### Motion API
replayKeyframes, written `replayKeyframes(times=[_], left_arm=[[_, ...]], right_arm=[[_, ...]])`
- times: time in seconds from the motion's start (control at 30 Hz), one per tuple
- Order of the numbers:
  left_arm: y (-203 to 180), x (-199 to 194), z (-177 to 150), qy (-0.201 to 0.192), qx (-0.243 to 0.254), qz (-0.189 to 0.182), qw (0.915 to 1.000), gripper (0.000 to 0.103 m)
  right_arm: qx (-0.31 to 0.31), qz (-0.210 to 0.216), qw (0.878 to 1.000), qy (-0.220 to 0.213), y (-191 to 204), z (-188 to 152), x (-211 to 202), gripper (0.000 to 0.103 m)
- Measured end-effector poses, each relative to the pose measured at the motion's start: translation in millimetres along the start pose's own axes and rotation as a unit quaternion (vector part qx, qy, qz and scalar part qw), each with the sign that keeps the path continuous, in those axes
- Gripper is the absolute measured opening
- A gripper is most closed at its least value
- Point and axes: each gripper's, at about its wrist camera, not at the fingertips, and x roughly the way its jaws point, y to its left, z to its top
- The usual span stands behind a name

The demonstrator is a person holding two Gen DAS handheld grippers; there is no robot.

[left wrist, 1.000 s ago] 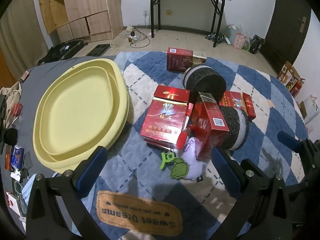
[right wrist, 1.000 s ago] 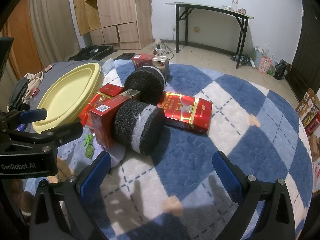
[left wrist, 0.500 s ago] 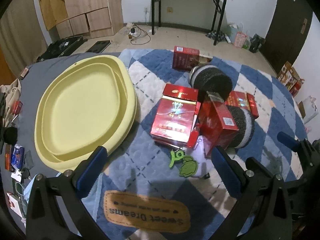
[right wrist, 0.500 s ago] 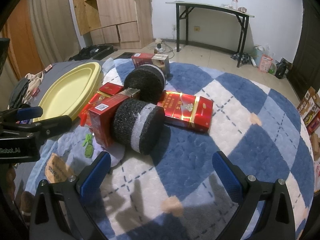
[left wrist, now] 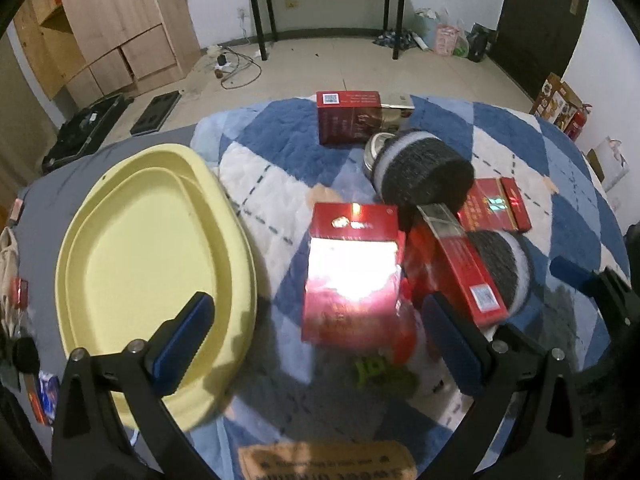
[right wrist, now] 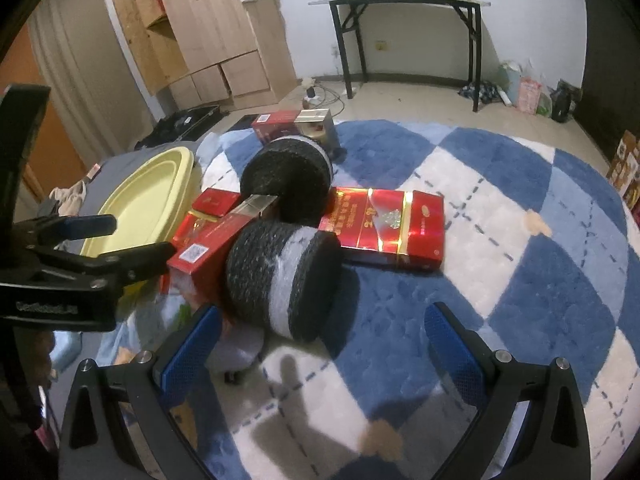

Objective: Organize rigid objects
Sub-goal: 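Grasp the red diamond-print box with the left tool while the right tool grasps a black foam cylinder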

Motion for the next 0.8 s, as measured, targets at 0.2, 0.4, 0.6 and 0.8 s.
replayKeyframes(times=[0.2,0.4,0.6,0.8], left_arm=[[4.8,23.7,15.2,0.023,0.004,-0.019,0.9996,0.103],[7.9,38.3,14.2,0.034,-0.01,-0.032,0.9989,0.103],[10.3,40.2,14.2,0.025,-0.018,-0.027,0.9992,0.102],[8.6,39.6,14.7,0.033,-0.012,-0.054,0.9979,0.058]], right_arm=[[0.028,0.009,1.0,0.011,-3.9,6.5,14.5,0.103],[0.011,0.011,1.0,0.01,1.2,13.1,25.2,0.103],[0.029,0.031,0.999,0.019,-2.1,13.7,36.2,0.102],[0.022,0.065,0.997,0.016,-6.1,13.1,44.5,0.087]])
